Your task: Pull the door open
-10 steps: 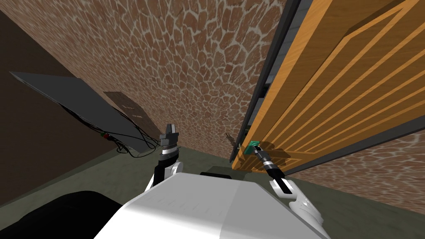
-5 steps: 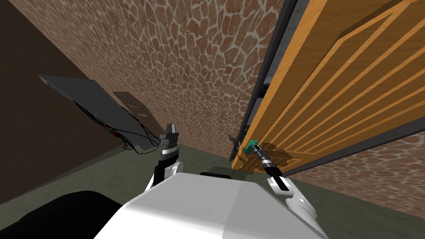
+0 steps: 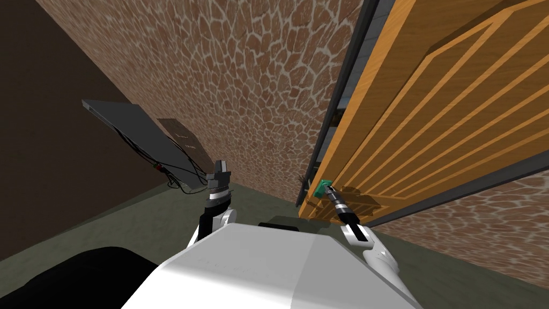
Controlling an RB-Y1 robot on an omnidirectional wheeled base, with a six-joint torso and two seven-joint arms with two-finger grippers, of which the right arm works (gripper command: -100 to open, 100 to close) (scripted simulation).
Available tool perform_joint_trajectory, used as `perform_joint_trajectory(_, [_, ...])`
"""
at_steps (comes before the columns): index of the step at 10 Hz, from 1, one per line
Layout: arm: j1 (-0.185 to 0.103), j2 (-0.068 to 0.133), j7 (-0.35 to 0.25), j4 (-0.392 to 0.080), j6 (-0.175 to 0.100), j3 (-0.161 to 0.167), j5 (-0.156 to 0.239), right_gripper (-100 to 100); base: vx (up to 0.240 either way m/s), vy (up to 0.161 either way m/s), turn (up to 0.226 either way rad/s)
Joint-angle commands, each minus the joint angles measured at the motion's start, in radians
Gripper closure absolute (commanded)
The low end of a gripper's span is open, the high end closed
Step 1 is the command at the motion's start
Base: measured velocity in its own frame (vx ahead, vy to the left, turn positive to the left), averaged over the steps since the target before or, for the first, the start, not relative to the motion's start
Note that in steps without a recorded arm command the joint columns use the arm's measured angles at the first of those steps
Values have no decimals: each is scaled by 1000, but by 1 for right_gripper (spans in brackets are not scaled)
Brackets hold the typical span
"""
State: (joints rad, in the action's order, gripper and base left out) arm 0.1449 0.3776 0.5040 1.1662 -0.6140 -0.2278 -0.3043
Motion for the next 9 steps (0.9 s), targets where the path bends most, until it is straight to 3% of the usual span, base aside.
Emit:
perform_joint_trajectory(1, [-13,-2,-50,-11,2,11,34,100,-83,-41,90])
perform_joint_trajectory(2, [-13,-2,-55,-11,2,11,34,100,-56,-35,25])
perform_joint_trajectory(5, [-43,-7,-143,-35,9,32,99,100,-78,-41,64])
perform_joint_trajectory(9, [-64,-10,-221,-52,13,47,146,100,-65,-43,55])
